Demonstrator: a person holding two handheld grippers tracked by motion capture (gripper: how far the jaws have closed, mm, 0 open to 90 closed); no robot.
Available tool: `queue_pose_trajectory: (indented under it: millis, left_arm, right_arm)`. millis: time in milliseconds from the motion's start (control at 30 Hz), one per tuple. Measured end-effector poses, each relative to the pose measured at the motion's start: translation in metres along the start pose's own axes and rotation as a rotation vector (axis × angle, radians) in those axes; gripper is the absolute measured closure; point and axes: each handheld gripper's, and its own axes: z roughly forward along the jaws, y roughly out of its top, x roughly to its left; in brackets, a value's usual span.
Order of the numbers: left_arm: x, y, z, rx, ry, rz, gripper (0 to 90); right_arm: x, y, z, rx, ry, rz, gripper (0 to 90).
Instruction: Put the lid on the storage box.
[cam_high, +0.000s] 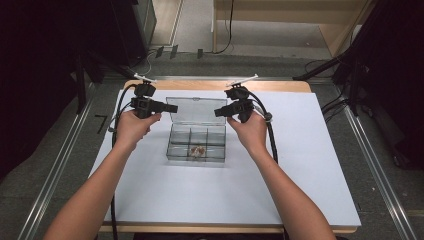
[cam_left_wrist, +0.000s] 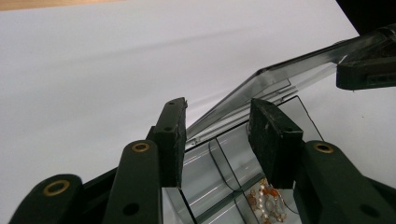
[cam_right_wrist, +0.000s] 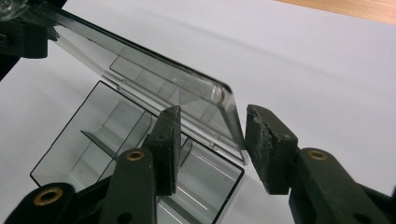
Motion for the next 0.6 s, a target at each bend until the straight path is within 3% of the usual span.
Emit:
queue_pose_trajectory:
  millis: [400, 600]
  left_arm:
    - [-0.007, -0.002, -0.004, 0.016, 0.006, 0.061, 55.6]
    - [-0.008, -0.003, -0.006, 0.019, 0.0, 0.064, 54.9]
  right_arm:
    - [0.006, -0.004, -0.013, -0.021, 0.007, -0.018, 56.8]
    - [0.007, -0.005, -0.022, -0.024, 0.007, -0.018, 59.7]
